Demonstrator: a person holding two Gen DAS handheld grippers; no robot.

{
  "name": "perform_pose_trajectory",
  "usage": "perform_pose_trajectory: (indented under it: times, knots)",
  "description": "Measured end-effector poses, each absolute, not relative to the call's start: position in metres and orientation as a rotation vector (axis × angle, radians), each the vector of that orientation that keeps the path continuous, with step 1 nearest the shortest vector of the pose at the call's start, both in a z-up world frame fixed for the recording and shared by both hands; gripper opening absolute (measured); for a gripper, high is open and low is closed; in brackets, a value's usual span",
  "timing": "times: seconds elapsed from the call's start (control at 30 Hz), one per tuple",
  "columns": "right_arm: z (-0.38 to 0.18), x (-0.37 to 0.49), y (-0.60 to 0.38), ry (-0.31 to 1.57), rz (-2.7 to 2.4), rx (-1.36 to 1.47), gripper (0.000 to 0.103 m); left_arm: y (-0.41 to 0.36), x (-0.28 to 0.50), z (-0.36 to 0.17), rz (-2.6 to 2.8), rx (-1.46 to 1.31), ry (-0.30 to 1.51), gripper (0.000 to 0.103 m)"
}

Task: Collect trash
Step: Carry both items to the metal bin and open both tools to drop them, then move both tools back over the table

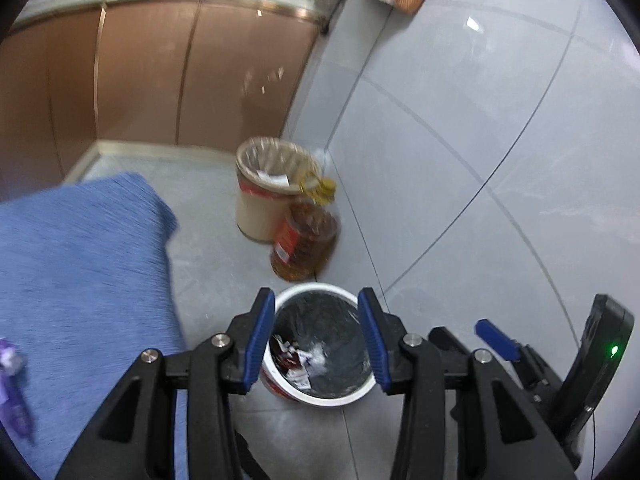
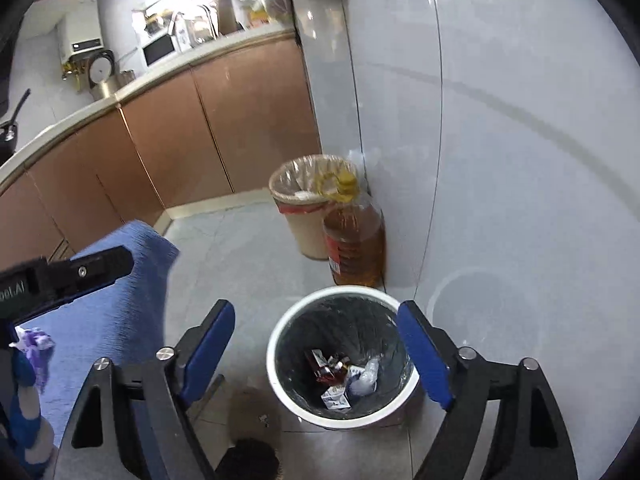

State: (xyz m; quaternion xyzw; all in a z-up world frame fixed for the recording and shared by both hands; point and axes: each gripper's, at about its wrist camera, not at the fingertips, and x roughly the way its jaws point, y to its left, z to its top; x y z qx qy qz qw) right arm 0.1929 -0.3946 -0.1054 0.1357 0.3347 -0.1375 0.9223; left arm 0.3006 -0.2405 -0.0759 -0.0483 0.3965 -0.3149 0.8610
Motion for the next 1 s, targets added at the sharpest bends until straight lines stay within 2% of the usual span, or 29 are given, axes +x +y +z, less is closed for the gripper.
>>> perform_pose_trajectory:
  times: [0.1, 0.3, 0.47, 1.0]
  knots:
    - [-0.081, 0.183, -0.376, 0.646, -0.290, 0.239, 0.087, -0.209, 0.281, -0.052, -0.626, -0.100, 0.750, 0.041]
    - [-0.036, 0.158, -0.342, 0.531, -0.300, 0.192, 0.089, -0.153, 0.253, -0.022, -0.567, -0.105, 0.697, 0.041]
    - [0.001, 0.134, -0.316, 0.425, -0.237, 0.198, 0.103, -0.106, 0.225, 0.000, -0.500, -0.115, 0.620, 0.041]
    - [0.085, 0.074, -0.234, 0.213, -0.030, 0.127, 0.103, 0.073, 0.130, 0.025, -0.277, -0.193, 0.520, 0.041]
